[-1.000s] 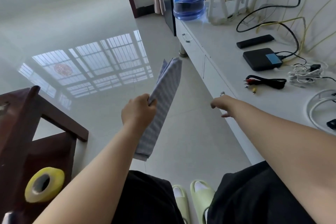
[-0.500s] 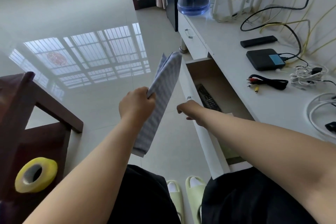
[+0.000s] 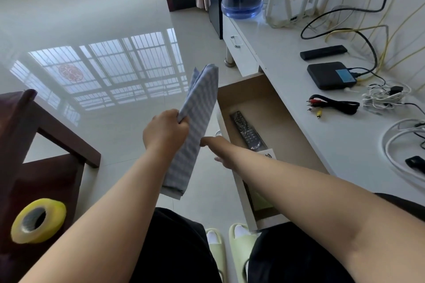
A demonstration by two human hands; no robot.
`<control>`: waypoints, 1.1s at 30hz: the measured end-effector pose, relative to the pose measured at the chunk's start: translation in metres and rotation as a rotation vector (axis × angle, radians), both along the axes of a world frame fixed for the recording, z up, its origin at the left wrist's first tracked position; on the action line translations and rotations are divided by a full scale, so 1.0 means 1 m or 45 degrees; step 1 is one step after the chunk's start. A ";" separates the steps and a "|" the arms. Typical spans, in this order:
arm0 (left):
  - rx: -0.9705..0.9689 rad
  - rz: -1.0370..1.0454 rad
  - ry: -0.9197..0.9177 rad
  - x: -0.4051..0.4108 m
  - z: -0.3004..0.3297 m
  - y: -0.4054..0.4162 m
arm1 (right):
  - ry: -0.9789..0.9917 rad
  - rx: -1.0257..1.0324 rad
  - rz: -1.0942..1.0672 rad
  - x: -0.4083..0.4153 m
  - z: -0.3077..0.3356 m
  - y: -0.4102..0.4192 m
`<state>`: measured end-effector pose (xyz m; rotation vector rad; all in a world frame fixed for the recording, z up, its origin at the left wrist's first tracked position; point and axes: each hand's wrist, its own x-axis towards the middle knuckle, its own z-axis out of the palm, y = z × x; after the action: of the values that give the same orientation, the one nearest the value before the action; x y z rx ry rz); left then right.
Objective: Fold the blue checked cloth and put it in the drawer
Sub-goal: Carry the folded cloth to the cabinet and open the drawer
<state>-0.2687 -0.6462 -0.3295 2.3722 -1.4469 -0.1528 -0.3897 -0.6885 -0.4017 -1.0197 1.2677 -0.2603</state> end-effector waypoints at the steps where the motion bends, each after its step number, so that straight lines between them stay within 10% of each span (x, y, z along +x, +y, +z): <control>1: -0.005 0.005 0.005 0.000 0.000 0.002 | -0.038 0.023 -0.018 0.002 -0.004 0.002; 12: 0.001 0.055 0.018 0.009 -0.002 0.003 | -0.022 -0.011 -0.113 -0.017 -0.001 -0.020; 18: -0.001 0.020 0.011 -0.005 0.000 -0.003 | 0.957 -0.359 -0.088 -0.098 -0.038 -0.039; 28: -0.105 -0.009 0.071 -0.026 0.006 -0.015 | 0.699 -0.201 0.391 -0.111 -0.047 -0.051; 33: -0.323 0.118 0.661 -0.046 0.012 -0.034 | 0.714 -0.351 0.304 -0.108 0.014 -0.087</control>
<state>-0.3149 -0.6801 -0.3171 1.9911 -1.0393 -0.4892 -0.4975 -0.7755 -0.3874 -1.5383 1.6189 0.0459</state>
